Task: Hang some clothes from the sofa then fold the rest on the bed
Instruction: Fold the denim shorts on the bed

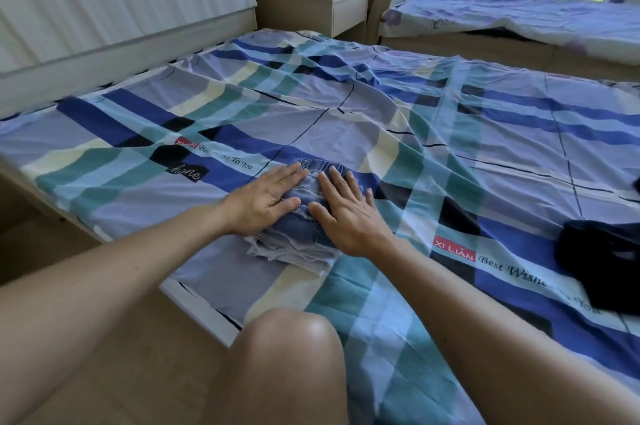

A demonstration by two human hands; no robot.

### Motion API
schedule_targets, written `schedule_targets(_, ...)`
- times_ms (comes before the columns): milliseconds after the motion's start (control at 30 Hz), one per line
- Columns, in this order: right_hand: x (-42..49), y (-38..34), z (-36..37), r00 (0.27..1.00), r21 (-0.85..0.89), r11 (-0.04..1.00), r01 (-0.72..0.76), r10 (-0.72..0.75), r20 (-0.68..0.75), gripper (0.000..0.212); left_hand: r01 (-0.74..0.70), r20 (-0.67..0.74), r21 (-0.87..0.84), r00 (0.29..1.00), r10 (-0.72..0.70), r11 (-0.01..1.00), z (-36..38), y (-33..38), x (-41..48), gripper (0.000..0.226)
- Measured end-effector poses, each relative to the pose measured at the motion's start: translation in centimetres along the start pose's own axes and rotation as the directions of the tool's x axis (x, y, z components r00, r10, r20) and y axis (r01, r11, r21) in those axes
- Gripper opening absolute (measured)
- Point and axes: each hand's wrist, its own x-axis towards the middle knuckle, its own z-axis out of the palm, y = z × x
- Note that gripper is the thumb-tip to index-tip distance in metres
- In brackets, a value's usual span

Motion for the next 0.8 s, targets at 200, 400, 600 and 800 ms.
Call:
schedule_targets(200, -2.7, 0.2, -6.3, 0.976, 0.276, 0.958, 0.078, -0.016, -0.219, 0.070, 0.036, -0.135, 0.049, 0.990, -0.030, 0.998, -6.5, 4.8, 0.7, 0.079)
schedule_targets(400, -10.9, 6.7, -12.0, 0.925, 0.187, 0.982, -0.016, 0.086, -0.369, 0.065, -0.166, -0.446, -0.217, 0.893, 0.054, 0.962, -4.2, 16.7, 2.7, 0.057)
schedule_targets(600, -21.8, 15.7, -17.1, 0.799, 0.178, 0.950, -0.255, 0.311, -0.514, 0.056, -0.332, -0.349, -0.582, 0.927, 0.141, 0.742, 2.7, 30.7, 5.7, 0.038)
schedule_targets(800, -30.1, 23.2, -20.0, 0.528, 0.066, 0.748, -0.660, 0.524, -0.669, 0.076, -0.368, -0.264, -0.657, 0.930, 0.256, 0.658, 8.4, 38.8, 6.8, 0.046)
